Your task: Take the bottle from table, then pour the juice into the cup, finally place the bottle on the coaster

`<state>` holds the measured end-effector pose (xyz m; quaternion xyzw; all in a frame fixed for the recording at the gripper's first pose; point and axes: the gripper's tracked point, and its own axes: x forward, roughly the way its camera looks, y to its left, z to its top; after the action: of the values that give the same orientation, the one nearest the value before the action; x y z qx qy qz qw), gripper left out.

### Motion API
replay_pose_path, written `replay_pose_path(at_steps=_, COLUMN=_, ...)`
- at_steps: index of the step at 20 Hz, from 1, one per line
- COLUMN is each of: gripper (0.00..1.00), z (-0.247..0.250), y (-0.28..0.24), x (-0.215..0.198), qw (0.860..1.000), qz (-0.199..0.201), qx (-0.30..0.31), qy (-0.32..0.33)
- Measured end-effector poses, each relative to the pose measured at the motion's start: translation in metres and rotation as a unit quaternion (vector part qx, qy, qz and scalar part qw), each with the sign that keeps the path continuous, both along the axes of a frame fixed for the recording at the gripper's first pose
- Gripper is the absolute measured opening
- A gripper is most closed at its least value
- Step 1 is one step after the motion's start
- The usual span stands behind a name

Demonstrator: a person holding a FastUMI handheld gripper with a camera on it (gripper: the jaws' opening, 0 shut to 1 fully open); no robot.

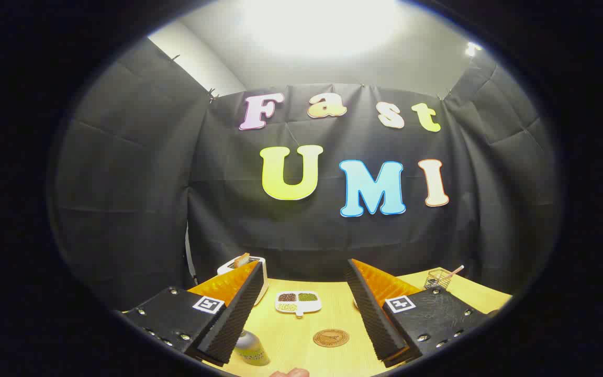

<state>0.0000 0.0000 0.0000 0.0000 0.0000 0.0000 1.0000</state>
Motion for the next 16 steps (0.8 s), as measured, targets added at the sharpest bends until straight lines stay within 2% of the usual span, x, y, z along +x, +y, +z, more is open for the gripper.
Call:
replay_pose_path(at_steps=7, gripper=0.96, z=0.015, y=-0.005, x=-0.007, qw=1.000, qz=-0.007, qx=-0.001, qy=0.000)
replay_pose_path(at_steps=16, gripper=0.96, z=0.027, y=-0.009, x=-0.005, qw=0.999, qz=-0.017, qx=0.027, qy=0.003)
